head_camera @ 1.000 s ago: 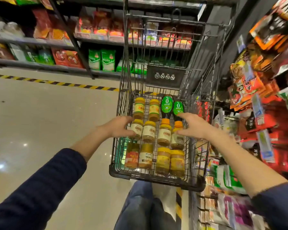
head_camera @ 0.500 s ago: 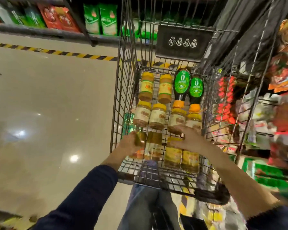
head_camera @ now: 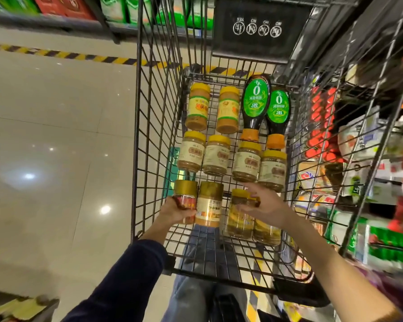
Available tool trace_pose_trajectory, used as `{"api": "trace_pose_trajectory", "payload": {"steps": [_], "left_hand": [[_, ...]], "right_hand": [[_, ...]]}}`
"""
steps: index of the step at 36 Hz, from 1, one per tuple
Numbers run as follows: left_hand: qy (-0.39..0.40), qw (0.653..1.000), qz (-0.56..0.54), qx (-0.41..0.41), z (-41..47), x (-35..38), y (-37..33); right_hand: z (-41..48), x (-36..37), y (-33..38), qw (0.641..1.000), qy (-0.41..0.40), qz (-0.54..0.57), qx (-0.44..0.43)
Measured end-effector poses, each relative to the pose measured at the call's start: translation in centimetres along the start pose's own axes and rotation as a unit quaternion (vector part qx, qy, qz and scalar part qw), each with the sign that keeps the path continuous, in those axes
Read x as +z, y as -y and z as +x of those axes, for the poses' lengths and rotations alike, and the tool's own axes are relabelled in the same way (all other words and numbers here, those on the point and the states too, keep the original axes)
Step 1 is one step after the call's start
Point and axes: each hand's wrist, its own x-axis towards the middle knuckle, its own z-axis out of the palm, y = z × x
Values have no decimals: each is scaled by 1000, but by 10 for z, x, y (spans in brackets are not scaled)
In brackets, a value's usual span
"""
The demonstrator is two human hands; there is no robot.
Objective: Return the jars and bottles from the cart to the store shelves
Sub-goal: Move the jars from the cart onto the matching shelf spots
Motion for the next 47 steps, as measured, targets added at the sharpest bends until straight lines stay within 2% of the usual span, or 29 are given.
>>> {"api": "trace_pose_trajectory", "payload": {"steps": [3, 10, 15, 23, 28, 33, 40, 47], "left_hand": [[2, 999, -32, -2, 32, 4, 22], [42, 998, -53, 5, -12, -2, -14], [71, 996, -54, 19, -29, -5, -26], [70, 988, -104, 92, -66, -22, -51], [90, 977, -107, 161, -87, -40, -61], [106, 971, -98, 189, -114, -61, -77], [105, 964, -113, 217, -140, -84, -90], [108, 956, -128, 240, -151, -94, -95]], "right_hand": [[2, 1, -1, 1000, 2, 13, 6], [5, 5, -2, 999, 16, 33, 15], [6, 7, 7, 999, 26, 6, 23], [16, 29, 32, 995, 56, 22, 80], [29, 47, 43, 984, 43, 24, 171], [43, 69, 43, 975, 45, 35, 215], [62, 101, 26, 974, 48, 87, 203], [65, 107, 38, 957, 23, 179, 226]]}}
